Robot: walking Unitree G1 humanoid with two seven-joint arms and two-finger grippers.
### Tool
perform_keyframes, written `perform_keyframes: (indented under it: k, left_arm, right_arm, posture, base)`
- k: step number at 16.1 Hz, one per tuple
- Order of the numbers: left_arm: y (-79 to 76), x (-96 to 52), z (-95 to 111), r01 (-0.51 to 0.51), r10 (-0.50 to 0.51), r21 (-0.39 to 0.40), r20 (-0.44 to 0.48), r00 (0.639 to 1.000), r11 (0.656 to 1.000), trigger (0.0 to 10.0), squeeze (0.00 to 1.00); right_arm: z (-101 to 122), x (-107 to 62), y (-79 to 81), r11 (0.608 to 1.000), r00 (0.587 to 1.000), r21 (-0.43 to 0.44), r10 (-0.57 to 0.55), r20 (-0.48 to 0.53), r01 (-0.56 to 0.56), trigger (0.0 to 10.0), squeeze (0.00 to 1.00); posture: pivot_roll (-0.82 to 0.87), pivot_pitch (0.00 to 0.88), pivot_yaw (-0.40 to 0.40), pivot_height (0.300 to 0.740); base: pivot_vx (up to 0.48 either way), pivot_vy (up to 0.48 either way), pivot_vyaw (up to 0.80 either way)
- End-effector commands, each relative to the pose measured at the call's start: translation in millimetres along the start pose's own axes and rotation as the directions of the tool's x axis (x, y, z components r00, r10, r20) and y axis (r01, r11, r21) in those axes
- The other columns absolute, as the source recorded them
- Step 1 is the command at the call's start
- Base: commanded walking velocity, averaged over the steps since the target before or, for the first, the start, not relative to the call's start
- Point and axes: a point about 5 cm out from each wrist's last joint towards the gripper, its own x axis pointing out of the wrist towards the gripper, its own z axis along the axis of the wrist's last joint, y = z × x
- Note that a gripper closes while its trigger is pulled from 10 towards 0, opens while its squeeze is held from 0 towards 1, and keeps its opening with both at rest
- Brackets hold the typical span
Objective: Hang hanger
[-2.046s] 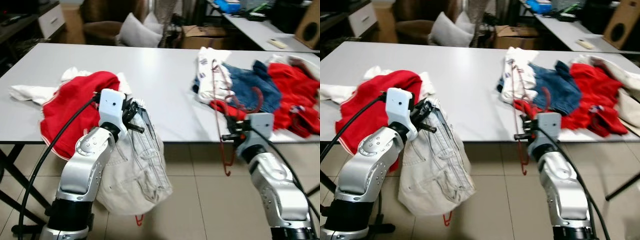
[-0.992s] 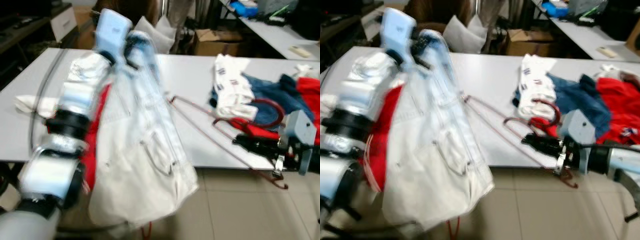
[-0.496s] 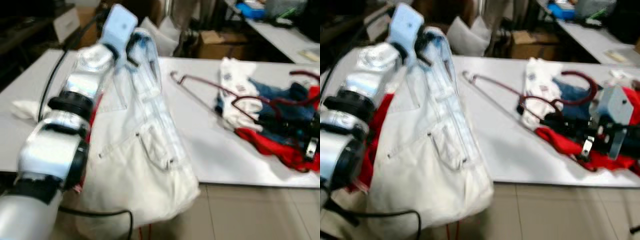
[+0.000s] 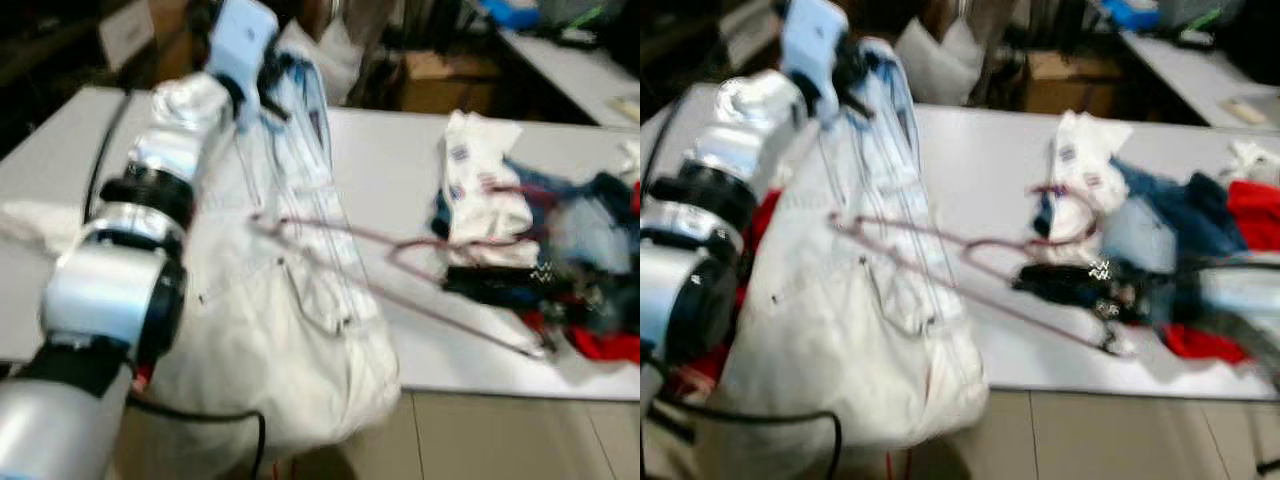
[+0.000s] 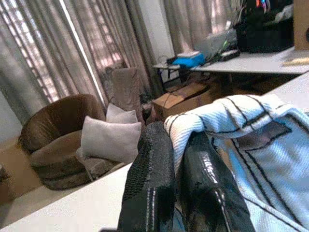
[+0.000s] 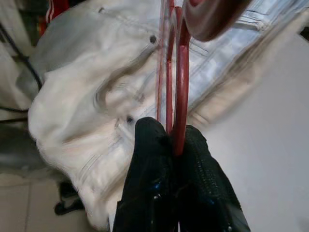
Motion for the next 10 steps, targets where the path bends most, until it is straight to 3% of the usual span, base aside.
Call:
perform_keyframes:
  k: [1, 4, 5, 6, 7, 8, 9, 10]
  left_arm:
    - [1.1, 4.3, 41, 0.032, -0.036, 0.030, 0.149, 0.988, 0.999, 10.0, 0.00]
    - [-3.0, 3.4, 60, 0.115, -0.117, 0.024, 0.228, 0.967, 0.993, 10.0, 0.00]
    - [-2.3, 0.1, 77, 0.161, -0.159, 0.019, 0.292, 0.943, 0.987, 10.0, 0.00]
    - [-2.4, -2.1, 85, 0.185, -0.178, 0.010, 0.330, 0.927, 0.983, 10.0, 0.00]
    - [-3.3, -4.9, 97, 0.214, -0.197, -0.002, 0.383, 0.902, 0.977, 10.0, 0.00]
    - [-3.3, -6.5, 105, 0.226, -0.202, -0.009, 0.416, 0.887, 0.974, 10.0, 0.00]
    - [-1.2, -12.5, 125, 0.247, -0.204, -0.020, 0.503, 0.840, 0.969, 10.0, 0.00]
    - [2.1, -17.3, 137, 0.252, -0.192, -0.033, 0.556, 0.809, 0.967, 10.0, 0.00]
  right_arm:
    - [-6, 8.7, -8.8, 0.999, 0.999, 0.005, -0.038, -0.033, 0.038, 10.0, 0.00]
    - [-7, 40.2, -25.1, 0.998, 0.996, -0.021, -0.059, -0.063, 0.057, 10.0, 0.00]
    - [-6, 61.8, -43.3, 0.993, 0.990, -0.056, -0.104, -0.095, 0.099, 10.0, 0.00]
    - [-5, 71.0, -56.5, 0.984, 0.980, -0.090, -0.161, -0.116, 0.151, 10.0, 0.00]
    - [0, 77.7, -78.1, 0.955, 0.951, -0.106, -0.289, -0.113, 0.278, 10.0, 0.00]
    - [5, 78.6, -94.1, 0.920, 0.916, -0.105, -0.389, -0.101, 0.379, 10.0, 0.00]
    - [25, 69.4, -128.4, 0.785, 0.789, -0.137, -0.613, -0.040, 0.604, 10.0, 0.00]
    - [40, 58.4, -142.3, 0.696, 0.706, -0.147, -0.708, 0.025, 0.703, 10.0, 0.00]
  posture:
    - [-0.08, 0.000, -0.030, 0.740]
    - [-0.07, 0.000, -0.040, 0.740]
    - [-0.07, 0.000, -0.042, 0.740]
    - [-0.07, 0.000, -0.045, 0.740]
    - [-0.06, 0.000, -0.053, 0.740]
    - [-0.06, 0.000, -0.053, 0.740]
    - [-0.05, 0.000, -0.059, 0.740]
    - [-0.05, 0.000, -0.064, 0.740]
  base:
    - [0.000, 0.000, 0.00]
    - [0.000, 0.000, 0.00]
    - [0.000, 0.000, 0.00]
    - [0.000, 0.000, 0.00]
    - [0.000, 0.000, 0.00]
    - [0.000, 0.000, 0.00]
    - [0.000, 0.000, 0.00]
    - [0.000, 0.000, 0.00]
